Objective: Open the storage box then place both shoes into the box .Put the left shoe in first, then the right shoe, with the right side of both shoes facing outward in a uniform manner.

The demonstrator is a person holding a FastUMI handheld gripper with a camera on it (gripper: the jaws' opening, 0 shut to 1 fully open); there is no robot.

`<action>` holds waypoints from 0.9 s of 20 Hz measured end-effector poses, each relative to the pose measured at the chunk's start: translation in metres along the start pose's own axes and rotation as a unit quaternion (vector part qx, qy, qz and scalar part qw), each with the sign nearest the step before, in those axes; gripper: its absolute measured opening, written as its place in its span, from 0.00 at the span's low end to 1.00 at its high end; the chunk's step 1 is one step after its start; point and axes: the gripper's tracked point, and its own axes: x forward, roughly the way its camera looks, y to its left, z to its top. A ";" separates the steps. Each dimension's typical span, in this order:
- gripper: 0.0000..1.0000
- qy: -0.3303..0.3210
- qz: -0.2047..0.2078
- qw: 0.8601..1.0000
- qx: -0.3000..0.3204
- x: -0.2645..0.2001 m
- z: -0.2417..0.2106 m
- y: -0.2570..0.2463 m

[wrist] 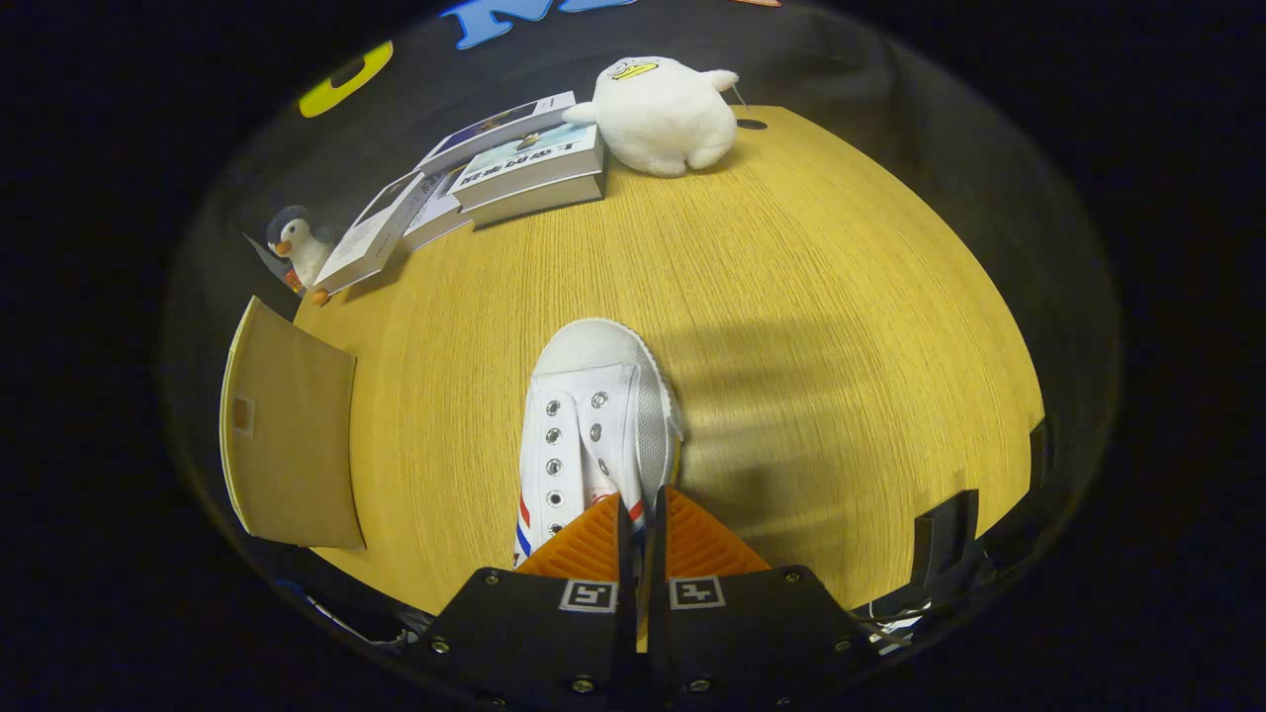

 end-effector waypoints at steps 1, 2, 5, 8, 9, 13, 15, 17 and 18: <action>0.05 -0.001 0.002 1.000 -0.003 -0.004 0.000 0.003; 0.05 -0.003 0.006 1.000 -0.005 -0.008 0.003 0.007; 0.05 -0.013 0.024 1.000 0.002 -0.023 0.010 0.027; 0.05 -0.024 0.040 0.999 -0.001 -0.039 0.020 0.050; 0.05 -0.029 0.044 0.999 -0.007 -0.045 0.023 0.058; 0.05 -0.044 0.061 0.997 -0.023 -0.065 0.035 0.095; 0.05 -0.050 0.072 0.996 -0.029 -0.074 0.039 0.115; 0.05 -0.054 0.081 0.995 -0.036 -0.081 0.041 0.134; 0.05 -0.054 0.086 0.994 -0.036 -0.085 0.042 0.143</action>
